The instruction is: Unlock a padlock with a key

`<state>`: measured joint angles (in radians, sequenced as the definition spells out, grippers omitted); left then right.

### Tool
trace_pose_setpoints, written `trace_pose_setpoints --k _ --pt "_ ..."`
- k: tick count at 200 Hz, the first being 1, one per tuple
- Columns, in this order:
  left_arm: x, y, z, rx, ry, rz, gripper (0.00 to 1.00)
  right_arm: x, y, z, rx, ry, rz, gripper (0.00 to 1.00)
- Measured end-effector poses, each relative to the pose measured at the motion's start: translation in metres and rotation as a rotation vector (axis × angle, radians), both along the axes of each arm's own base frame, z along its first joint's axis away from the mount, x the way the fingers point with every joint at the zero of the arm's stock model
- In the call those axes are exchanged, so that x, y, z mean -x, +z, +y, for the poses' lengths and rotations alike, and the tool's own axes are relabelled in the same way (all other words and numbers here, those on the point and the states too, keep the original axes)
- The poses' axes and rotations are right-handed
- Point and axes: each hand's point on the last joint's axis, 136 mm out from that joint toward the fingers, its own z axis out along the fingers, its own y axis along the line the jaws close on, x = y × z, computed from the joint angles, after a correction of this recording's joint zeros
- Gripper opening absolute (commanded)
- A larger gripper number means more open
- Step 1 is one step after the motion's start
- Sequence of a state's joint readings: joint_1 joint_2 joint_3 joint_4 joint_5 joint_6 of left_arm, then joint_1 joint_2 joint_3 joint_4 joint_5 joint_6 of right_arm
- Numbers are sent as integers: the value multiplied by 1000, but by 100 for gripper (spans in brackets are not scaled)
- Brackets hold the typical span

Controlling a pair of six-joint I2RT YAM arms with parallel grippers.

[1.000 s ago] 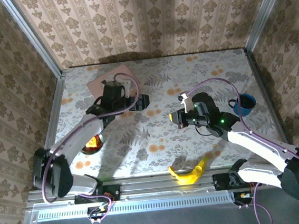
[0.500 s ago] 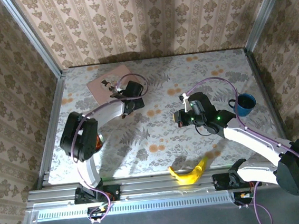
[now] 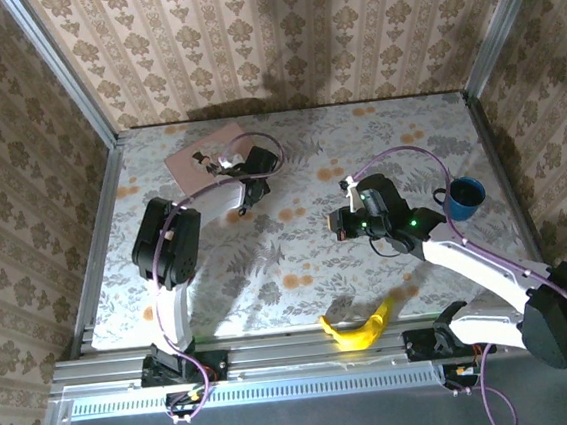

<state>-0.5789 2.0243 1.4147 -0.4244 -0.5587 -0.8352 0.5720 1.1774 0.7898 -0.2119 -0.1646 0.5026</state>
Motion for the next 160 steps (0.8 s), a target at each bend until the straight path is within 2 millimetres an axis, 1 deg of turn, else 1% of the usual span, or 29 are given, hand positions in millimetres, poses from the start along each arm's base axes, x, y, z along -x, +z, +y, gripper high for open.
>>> trace_pose_setpoints --k 8,34,39,86,93,118,135,160 --pt "0 -3 2 -5 7 6 87 0 0 0 -1 0 1 0" --pt "0 -4 5 -17 17 6 84 0 0 2 -7 4 1 0" --pt "0 -4 6 -18 18 5 82 0 0 2 -8 4 1 0" --pt "1 -4 10 -37 27 2 78 -2 1 6 -30 11 4 0" --pt "3 -6 11 -43 28 5 74 -2 1 6 -31 9 6 0" --pt "10 -15 17 -64 33 23 73 -3 2 7 -39 8 3 0" --pt "11 -15 18 -63 34 18 73 -4 4 8 -46 8 -4 0" --pt "18 -13 23 -68 33 25 73 -4 5 8 -48 7 -4 0"
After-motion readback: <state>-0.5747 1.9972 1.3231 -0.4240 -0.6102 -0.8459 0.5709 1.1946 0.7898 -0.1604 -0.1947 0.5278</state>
